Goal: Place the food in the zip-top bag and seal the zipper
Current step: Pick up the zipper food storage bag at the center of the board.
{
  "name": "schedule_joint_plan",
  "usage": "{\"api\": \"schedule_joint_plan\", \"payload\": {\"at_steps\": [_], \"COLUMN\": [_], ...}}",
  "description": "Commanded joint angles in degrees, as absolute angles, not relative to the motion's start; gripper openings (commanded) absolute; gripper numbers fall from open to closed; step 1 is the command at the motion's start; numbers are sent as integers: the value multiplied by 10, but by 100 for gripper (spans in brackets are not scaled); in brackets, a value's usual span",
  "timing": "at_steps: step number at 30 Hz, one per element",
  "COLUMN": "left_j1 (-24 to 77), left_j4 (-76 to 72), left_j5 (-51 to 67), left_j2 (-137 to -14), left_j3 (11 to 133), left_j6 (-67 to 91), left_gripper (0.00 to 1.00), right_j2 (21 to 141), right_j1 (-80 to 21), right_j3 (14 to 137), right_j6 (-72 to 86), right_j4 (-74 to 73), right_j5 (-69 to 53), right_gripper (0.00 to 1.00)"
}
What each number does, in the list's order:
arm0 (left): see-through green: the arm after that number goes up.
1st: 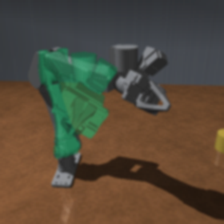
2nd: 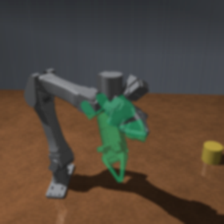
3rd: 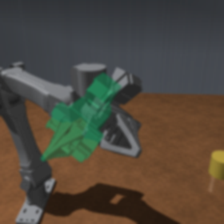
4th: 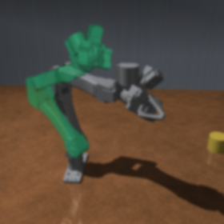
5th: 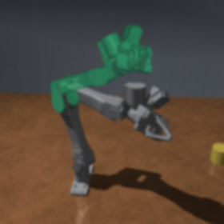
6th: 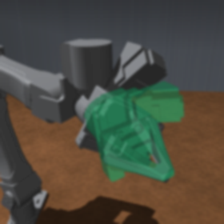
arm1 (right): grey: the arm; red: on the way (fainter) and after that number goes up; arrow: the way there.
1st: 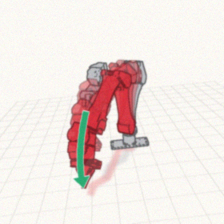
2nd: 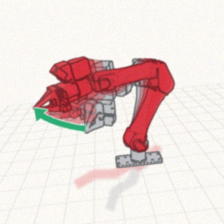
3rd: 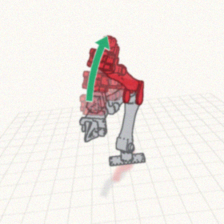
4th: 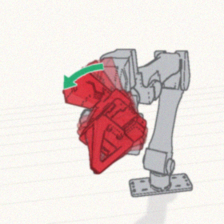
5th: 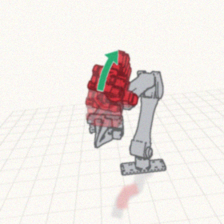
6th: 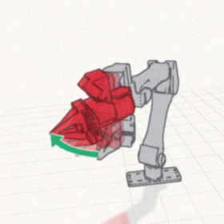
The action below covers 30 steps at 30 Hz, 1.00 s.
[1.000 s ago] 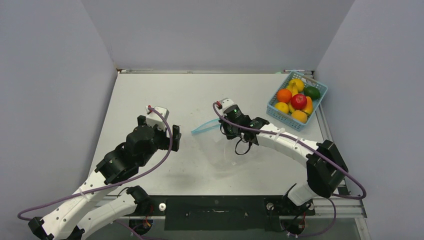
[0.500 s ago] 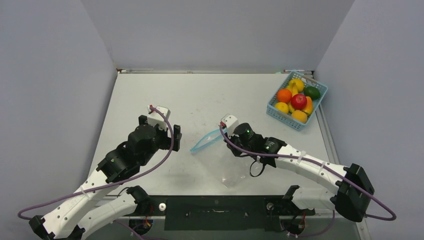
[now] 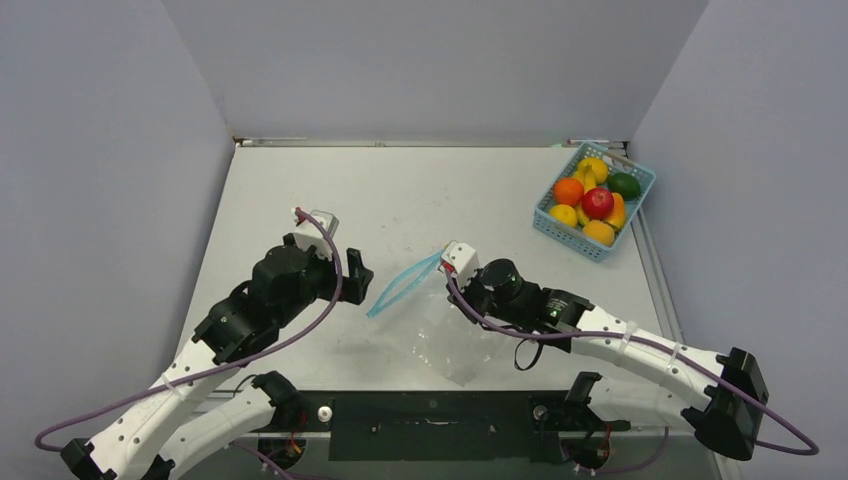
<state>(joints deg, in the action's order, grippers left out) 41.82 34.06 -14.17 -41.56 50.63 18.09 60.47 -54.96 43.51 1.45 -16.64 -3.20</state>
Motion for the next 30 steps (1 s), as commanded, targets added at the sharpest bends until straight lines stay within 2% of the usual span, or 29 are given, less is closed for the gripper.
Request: {"api": "schedule_joint_plan", "payload": {"at_steps": [1,9,19,25,26,30], "left_j1": [385,333,311,301,301,301], "left_j4": [315,292,268,222,213,181], "left_j5": [-46,91,181,238,247,286], "left_j2": [-416,-437,-436,-427,-423,-419], "left_j3": [495,474,443,408,403,392], "left_j6": [235,274,324,366,373,399], "left_gripper": [96,96,96,100,95,85], "right_j2": [570,535,497,477,472,463], "right_j1": [-567,-584,-610,-626,-629,-639], "right_j3": [433,433,435,434,433,433], "right_j6": [-20,-44,-57,-62,-62,-64], "right_j4": [-139,-149,-158,-162,-161,-162], "right_j5": [-40,-56,-63,-77,-77,-72], "right_gripper": [5,5,5,5,5,5]}}
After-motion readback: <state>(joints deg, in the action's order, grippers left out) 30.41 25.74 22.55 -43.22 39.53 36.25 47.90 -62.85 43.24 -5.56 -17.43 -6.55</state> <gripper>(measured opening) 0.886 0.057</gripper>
